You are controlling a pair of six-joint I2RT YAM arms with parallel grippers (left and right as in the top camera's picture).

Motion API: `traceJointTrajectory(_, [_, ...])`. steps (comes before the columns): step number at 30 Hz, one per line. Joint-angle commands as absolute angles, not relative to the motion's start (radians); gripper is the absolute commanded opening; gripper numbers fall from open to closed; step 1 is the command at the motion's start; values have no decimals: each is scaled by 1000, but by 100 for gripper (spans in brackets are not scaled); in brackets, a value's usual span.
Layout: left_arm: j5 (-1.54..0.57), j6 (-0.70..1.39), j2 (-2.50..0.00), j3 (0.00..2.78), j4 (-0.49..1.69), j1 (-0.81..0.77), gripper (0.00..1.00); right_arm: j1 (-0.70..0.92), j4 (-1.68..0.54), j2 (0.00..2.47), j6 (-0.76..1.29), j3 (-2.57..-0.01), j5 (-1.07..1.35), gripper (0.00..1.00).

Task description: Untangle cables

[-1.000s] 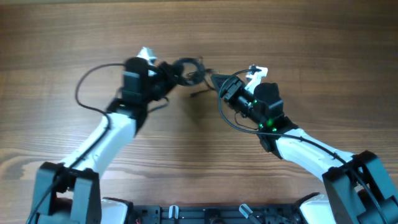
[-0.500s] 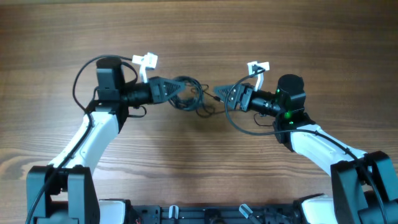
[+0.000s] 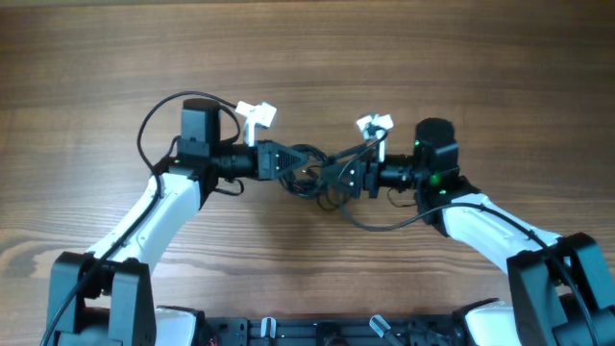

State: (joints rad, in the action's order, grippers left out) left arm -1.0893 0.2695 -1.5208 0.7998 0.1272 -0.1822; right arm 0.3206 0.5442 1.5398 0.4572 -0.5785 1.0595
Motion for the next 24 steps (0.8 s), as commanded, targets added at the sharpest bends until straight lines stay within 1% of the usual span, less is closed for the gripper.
traceJointTrajectory(1, [-1095,215,-1525,804,125,-216,4,356,519,1549,381,-592,1005,55])
traceJointTrajectory(3, [-1095,212,-1525,804,125,-229,4,360,518,1549,381,-592,993,39])
traceJointTrajectory(5, [-1094,212,-1525,804,125,-232,4,360,513,1549,390,-592,948,14])
traceJointTrajectory(6, [-1089,212,-1525,804,124,-231,4,360,510,1549,407,-592,917,5])
traceJointTrajectory(7, [-1075,213,-1525,804,123,-229,4,360,505,1549,438,-592,878,4])
traceJointTrajectory(8, [-1058,217,-1525,804,121,-224,11,360,499,1549,494,-592,832,4])
traceJointTrajectory(9, [-1044,218,-1525,804,121,-218,23,360,496,1549,559,-592,790,4])
traceJointTrajectory(10, [-1035,221,-1525,804,121,-213,40,360,496,1549,591,-592,765,4])
traceJointTrajectory(11, [-1028,234,-1525,804,119,-206,68,360,496,1549,661,-592,722,5])
traceJointTrajectory(12, [-1022,254,-1525,804,117,-202,81,360,496,1549,717,-592,701,5])
traceJointTrajectory(13, [-1015,271,-1525,804,116,-199,86,360,496,1549,797,-592,682,5])
traceJointTrajectory(16, [-952,332,-1525,804,118,-199,88,360,501,1549,991,-592,649,4])
traceJointTrajectory(18, [-912,385,-1525,804,118,-199,88,360,508,1549,1033,-592,650,5])
traceJointTrajectory(20, [-880,407,-1525,804,117,-203,85,362,508,1549,1032,-592,651,5])
traceJointTrajectory(24, [-850,413,-1525,804,100,-234,84,362,508,1549,1099,-592,659,5])
